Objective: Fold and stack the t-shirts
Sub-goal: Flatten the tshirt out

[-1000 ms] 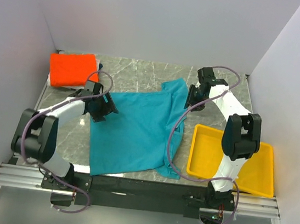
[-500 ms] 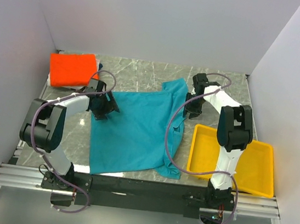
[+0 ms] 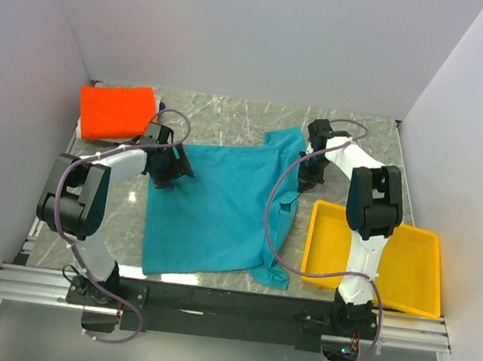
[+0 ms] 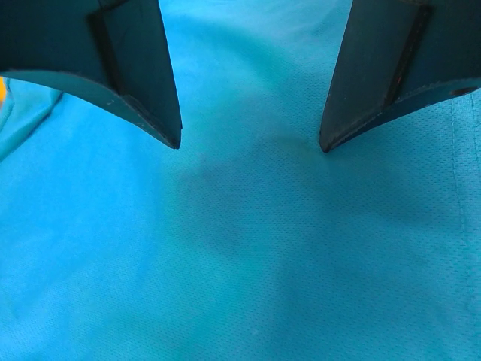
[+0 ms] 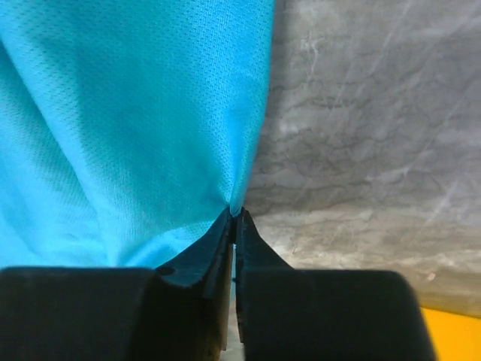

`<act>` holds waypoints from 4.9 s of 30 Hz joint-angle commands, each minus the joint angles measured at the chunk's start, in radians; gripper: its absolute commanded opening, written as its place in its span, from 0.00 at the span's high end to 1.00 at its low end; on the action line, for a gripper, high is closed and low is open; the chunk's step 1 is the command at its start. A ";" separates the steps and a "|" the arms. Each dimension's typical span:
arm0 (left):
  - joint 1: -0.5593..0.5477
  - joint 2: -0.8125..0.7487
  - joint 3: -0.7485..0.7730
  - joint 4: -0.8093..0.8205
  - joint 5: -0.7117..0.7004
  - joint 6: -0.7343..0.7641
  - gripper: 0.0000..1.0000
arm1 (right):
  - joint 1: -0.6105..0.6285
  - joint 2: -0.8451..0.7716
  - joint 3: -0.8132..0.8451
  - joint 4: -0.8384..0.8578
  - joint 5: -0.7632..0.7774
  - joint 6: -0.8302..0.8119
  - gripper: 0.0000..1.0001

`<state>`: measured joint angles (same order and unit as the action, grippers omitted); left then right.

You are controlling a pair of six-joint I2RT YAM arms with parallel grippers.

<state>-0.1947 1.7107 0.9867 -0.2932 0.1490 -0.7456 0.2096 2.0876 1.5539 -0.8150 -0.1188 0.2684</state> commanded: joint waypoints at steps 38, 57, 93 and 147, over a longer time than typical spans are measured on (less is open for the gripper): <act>-0.008 0.026 0.265 -0.196 -0.131 0.164 0.18 | 0.036 -0.164 0.072 -0.083 -0.205 0.015 0.58; -0.040 0.177 0.248 -0.127 -0.117 0.224 0.20 | 0.097 -0.009 -0.029 0.048 -0.157 0.060 0.59; -0.057 0.430 0.937 -0.231 -0.092 0.247 0.19 | -0.044 0.220 0.459 -0.156 -0.163 0.031 0.59; 0.247 -0.163 -0.141 -0.098 -0.232 0.198 0.58 | -0.001 -0.103 0.195 -0.147 -0.133 0.015 0.59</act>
<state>0.0467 1.5383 0.8272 -0.4278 -0.0799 -0.5606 0.2089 2.0434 1.7588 -0.9791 -0.2550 0.2935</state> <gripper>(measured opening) 0.421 0.408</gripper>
